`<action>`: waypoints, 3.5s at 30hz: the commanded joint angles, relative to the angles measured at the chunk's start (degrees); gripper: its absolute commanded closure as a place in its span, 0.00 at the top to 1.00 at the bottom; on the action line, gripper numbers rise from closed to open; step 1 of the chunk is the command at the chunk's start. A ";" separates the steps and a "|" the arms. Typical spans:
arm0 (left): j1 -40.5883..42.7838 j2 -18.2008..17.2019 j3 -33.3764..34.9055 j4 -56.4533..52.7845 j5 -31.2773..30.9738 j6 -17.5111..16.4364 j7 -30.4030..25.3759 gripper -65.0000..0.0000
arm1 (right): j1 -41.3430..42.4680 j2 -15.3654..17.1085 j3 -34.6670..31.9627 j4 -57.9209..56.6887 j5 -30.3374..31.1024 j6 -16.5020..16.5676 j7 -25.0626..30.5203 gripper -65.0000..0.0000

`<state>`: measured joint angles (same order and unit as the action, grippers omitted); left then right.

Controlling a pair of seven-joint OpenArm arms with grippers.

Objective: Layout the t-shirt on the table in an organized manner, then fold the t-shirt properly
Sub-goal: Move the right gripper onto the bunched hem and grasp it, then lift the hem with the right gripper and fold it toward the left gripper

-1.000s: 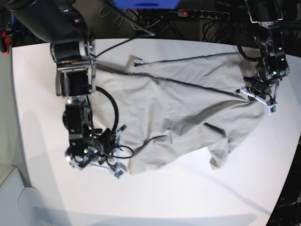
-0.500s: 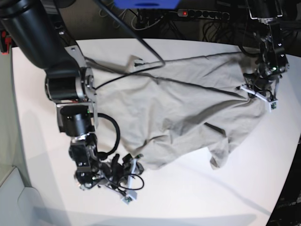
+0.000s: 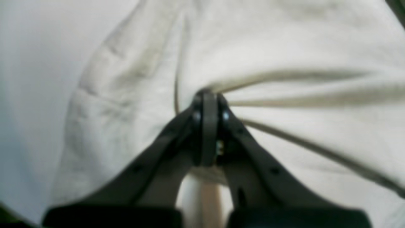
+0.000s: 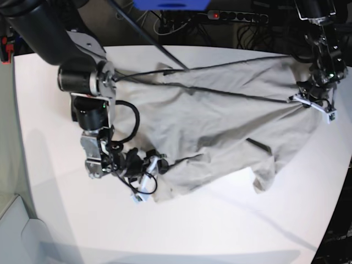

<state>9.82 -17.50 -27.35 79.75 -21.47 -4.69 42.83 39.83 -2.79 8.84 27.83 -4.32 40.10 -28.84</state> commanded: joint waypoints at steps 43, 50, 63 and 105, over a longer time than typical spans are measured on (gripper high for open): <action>-3.71 -4.79 -8.03 9.88 -0.37 1.04 7.33 0.00 | -12.45 -4.82 -7.04 30.14 -0.65 -0.10 -11.91 0.30; -7.76 1.80 -7.68 15.77 -6.17 1.04 14.80 0.00 | -16.23 -4.82 -11.52 30.49 -0.47 -0.10 -16.04 0.30; -8.29 11.83 3.93 6.54 -6.09 1.13 10.14 0.00 | -25.72 -4.55 -21.10 58.80 -0.74 -0.10 -22.28 0.30; -0.02 1.54 14.21 -1.11 -0.81 1.13 1.35 0.00 | -3.57 -6.21 -15.13 23.90 8.05 -0.10 -3.29 0.31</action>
<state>8.32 -16.36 -14.06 79.83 -23.16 -3.42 36.75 34.37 -8.49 -6.37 50.76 2.44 40.25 -33.58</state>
